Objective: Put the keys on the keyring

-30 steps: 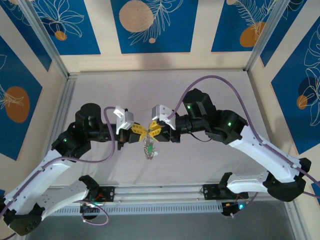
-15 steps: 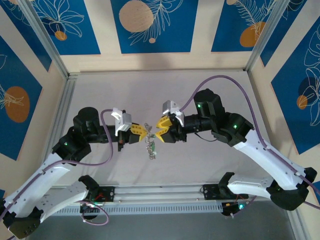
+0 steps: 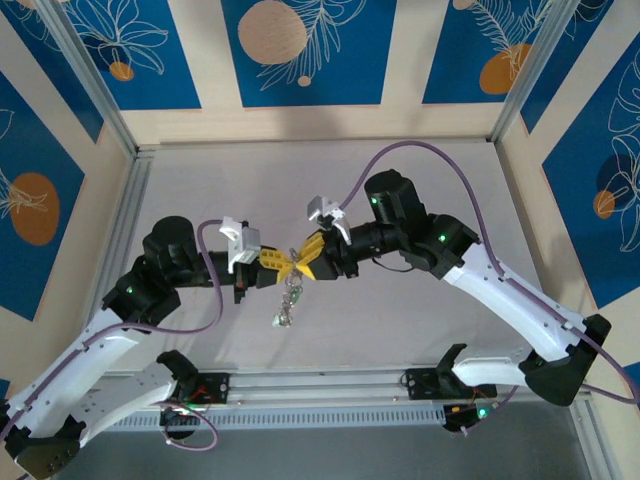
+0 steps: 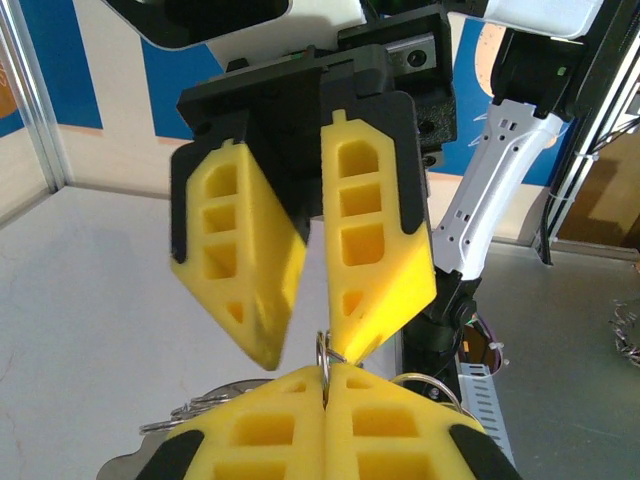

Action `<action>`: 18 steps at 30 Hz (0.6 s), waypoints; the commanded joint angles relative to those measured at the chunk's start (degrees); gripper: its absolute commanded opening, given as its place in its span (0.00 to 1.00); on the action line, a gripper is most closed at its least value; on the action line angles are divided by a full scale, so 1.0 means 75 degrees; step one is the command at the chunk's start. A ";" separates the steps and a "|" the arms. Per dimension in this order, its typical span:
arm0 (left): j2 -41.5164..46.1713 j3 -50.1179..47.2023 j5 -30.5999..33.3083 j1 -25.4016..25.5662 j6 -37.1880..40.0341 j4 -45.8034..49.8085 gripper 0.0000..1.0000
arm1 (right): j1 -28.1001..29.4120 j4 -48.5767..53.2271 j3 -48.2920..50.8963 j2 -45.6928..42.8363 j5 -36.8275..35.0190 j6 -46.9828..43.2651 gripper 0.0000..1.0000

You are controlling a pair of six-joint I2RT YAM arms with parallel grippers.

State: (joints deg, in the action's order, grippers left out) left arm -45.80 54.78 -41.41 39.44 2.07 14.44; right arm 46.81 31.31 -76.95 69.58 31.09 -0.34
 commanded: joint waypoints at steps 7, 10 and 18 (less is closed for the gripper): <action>0.0133 0.0023 -0.0110 0.0037 0.0008 -0.0478 0.00 | -0.0032 0.0196 -0.0051 -0.0042 0.0197 0.0010 0.09; 0.0186 -0.0061 -0.0127 0.0037 -0.0076 -0.0649 0.00 | -0.0040 0.0192 0.0097 -0.0055 0.0250 0.0039 0.07; 0.0395 -0.0297 -0.0151 0.0037 -0.0268 -0.1116 0.00 | -0.0122 0.0063 0.0295 -0.0089 0.0316 0.0080 0.02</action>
State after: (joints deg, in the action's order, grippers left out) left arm -44.42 52.29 -40.99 39.46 0.69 11.86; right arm 46.48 31.22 -75.81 69.54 32.69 -0.16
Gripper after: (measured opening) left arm 0.041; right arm 0.052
